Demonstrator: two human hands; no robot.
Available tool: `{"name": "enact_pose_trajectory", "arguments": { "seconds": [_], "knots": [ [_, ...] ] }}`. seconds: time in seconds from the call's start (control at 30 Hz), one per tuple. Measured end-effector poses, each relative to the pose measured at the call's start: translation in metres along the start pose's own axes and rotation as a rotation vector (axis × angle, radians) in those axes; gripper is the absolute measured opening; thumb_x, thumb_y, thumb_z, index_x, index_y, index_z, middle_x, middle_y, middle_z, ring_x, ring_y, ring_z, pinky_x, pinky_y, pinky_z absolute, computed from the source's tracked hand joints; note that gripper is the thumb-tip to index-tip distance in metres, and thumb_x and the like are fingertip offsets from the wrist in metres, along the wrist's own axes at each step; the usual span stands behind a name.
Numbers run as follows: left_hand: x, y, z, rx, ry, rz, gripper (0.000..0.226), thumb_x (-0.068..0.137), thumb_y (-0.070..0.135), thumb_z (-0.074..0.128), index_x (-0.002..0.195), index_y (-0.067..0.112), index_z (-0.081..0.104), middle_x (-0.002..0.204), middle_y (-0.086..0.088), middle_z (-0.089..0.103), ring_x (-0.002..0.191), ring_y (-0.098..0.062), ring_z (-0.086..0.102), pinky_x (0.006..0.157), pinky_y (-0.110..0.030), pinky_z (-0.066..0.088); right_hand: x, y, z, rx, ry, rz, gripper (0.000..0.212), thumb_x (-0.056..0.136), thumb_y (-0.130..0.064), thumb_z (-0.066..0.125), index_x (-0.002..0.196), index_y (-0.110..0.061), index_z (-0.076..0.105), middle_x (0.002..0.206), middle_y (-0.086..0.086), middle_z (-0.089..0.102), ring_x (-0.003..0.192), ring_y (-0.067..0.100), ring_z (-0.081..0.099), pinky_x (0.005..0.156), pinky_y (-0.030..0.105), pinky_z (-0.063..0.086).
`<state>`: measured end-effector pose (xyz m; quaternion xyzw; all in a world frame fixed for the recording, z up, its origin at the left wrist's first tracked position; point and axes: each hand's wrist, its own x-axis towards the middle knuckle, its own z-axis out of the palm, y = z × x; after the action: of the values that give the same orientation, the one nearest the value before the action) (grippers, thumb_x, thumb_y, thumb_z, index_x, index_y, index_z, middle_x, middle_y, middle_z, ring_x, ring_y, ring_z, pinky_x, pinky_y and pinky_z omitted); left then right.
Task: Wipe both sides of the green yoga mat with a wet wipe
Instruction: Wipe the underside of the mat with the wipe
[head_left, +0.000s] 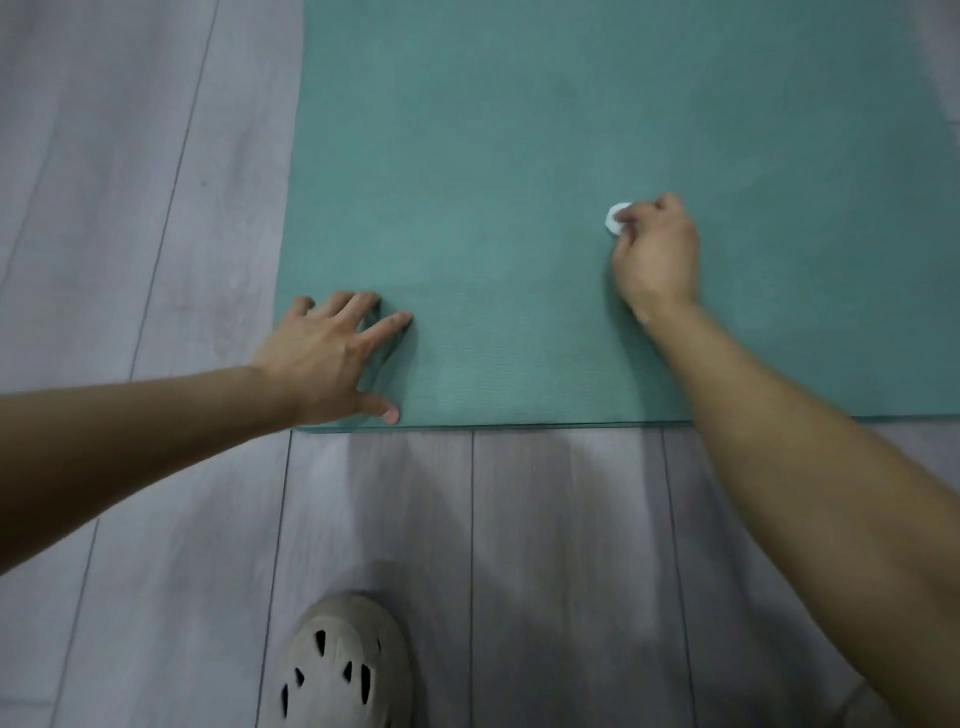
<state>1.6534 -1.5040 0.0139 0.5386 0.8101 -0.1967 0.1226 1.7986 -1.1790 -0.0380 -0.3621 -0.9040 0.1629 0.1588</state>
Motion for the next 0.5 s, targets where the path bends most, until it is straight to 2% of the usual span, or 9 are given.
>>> {"name": "enact_pose_trajectory", "arguments": {
  "seconds": [0.03, 0.07, 0.17, 0.2, 0.23, 0.3, 0.37, 0.43, 0.5],
  "knots": [
    [-0.004, 0.001, 0.001, 0.0, -0.004, -0.022, 0.121, 0.067, 0.101, 0.043, 0.163, 0.032, 0.019, 0.155, -0.01, 0.037, 0.139, -0.032, 0.042, 0.105, -0.054, 0.047, -0.014, -0.019, 0.006, 0.025, -0.005, -0.013, 0.028, 0.095, -0.009, 0.053, 0.111, -0.012, 0.077, 0.109, 0.019, 0.062, 0.095, 0.042, 0.065, 0.087, 0.04, 0.052],
    [-0.008, 0.003, 0.002, 0.003, -0.011, -0.035, 0.117, 0.069, 0.099, 0.041, 0.161, 0.03, 0.022, 0.15, -0.009, 0.039, 0.135, -0.032, 0.045, 0.099, -0.053, 0.05, -0.036, -0.043, 0.016, 0.081, -0.047, -0.128, 0.025, 0.095, -0.008, 0.055, 0.109, -0.013, 0.076, 0.107, 0.018, 0.062, 0.091, 0.04, 0.065, 0.083, 0.04, 0.053],
    [-0.011, 0.005, 0.004, -0.043, -0.026, -0.04, 0.109, 0.069, 0.095, 0.044, 0.153, 0.028, 0.03, 0.144, -0.005, 0.04, 0.13, -0.03, 0.045, 0.089, -0.051, 0.056, -0.12, -0.111, 0.037, 0.218, -0.392, -0.702, 0.02, 0.094, -0.007, 0.062, 0.109, -0.013, 0.074, 0.098, 0.013, 0.058, 0.085, 0.034, 0.061, 0.072, 0.04, 0.055],
    [-0.009, 0.004, 0.002, -0.067, -0.037, -0.041, 0.107, 0.068, 0.095, 0.05, 0.151, 0.029, 0.034, 0.142, -0.004, 0.041, 0.129, -0.03, 0.046, 0.087, -0.05, 0.058, -0.134, -0.12, 0.037, 0.208, -0.459, -0.848, 0.021, 0.095, -0.007, 0.062, 0.11, -0.014, 0.075, 0.096, 0.011, 0.056, 0.086, 0.032, 0.06, 0.071, 0.039, 0.054],
    [-0.006, 0.002, -0.001, -0.092, -0.051, -0.039, 0.106, 0.067, 0.092, 0.059, 0.149, 0.03, 0.036, 0.141, -0.003, 0.041, 0.128, -0.03, 0.046, 0.086, -0.049, 0.058, -0.131, -0.12, 0.032, 0.204, -0.485, -0.918, 0.02, 0.097, -0.01, 0.062, 0.11, -0.015, 0.075, 0.095, 0.009, 0.056, 0.085, 0.031, 0.06, 0.07, 0.038, 0.052],
    [-0.001, -0.006, -0.005, -0.162, -0.09, -0.034, 0.103, 0.068, 0.081, 0.076, 0.152, 0.035, 0.036, 0.145, 0.0, 0.04, 0.13, -0.029, 0.046, 0.089, -0.048, 0.058, -0.095, -0.099, 0.028, 0.156, -0.398, -0.821, 0.024, 0.103, -0.024, 0.055, 0.108, -0.015, 0.077, 0.091, 0.011, 0.056, 0.08, 0.033, 0.06, 0.066, 0.04, 0.05],
    [-0.003, -0.012, -0.001, -0.245, -0.093, -0.039, 0.103, 0.072, 0.068, 0.084, 0.157, 0.036, 0.035, 0.153, 0.002, 0.038, 0.136, -0.028, 0.045, 0.097, -0.049, 0.056, -0.045, -0.065, 0.022, 0.053, -0.237, -0.559, 0.036, 0.103, -0.033, 0.047, 0.107, -0.014, 0.077, 0.091, 0.015, 0.057, 0.081, 0.038, 0.061, 0.068, 0.043, 0.051],
    [-0.011, -0.016, 0.007, -0.25, -0.054, -0.029, 0.104, 0.076, 0.059, 0.085, 0.161, 0.033, 0.031, 0.164, 0.002, 0.031, 0.145, -0.027, 0.04, 0.106, -0.05, 0.051, -0.006, -0.039, 0.017, -0.004, -0.09, -0.261, 0.03, 0.1, -0.027, 0.052, 0.111, -0.018, 0.079, 0.094, 0.018, 0.06, 0.091, 0.042, 0.062, 0.077, 0.042, 0.049],
    [-0.022, -0.02, 0.023, -0.21, -0.008, -0.049, 0.104, 0.078, 0.062, 0.082, 0.162, 0.033, 0.029, 0.17, -0.001, 0.026, 0.151, -0.028, 0.035, 0.113, -0.051, 0.045, -0.009, -0.052, 0.025, 0.007, 0.013, -0.109, 0.026, 0.097, -0.02, 0.057, 0.109, -0.019, 0.079, 0.093, 0.017, 0.061, 0.092, 0.041, 0.062, 0.077, 0.04, 0.048]
  ]
}}
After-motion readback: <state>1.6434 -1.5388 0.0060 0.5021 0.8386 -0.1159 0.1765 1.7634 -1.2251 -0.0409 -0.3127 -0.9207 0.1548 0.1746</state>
